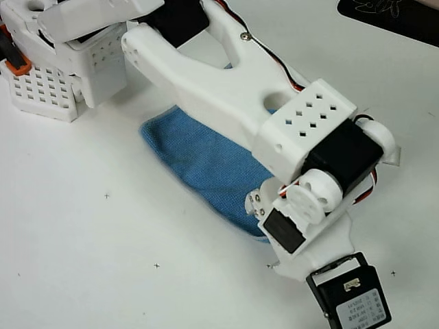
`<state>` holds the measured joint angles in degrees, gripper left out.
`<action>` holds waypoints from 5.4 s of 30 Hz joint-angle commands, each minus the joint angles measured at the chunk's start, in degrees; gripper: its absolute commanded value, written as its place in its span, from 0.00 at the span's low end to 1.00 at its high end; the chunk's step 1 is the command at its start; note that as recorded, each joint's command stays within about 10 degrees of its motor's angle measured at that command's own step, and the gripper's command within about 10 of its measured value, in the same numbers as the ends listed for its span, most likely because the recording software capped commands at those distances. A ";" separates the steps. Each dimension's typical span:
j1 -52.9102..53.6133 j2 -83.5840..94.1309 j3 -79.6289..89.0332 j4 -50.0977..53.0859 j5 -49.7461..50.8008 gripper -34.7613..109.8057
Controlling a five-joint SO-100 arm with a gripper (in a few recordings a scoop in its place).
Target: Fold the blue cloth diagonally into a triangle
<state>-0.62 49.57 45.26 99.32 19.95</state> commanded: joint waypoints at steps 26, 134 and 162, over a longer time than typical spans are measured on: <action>-3.25 2.55 -6.24 0.97 0.62 0.33; -7.65 28.81 9.58 3.69 -8.35 0.24; -19.42 47.62 25.93 3.60 -0.35 0.24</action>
<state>-18.63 88.15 71.63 102.04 18.46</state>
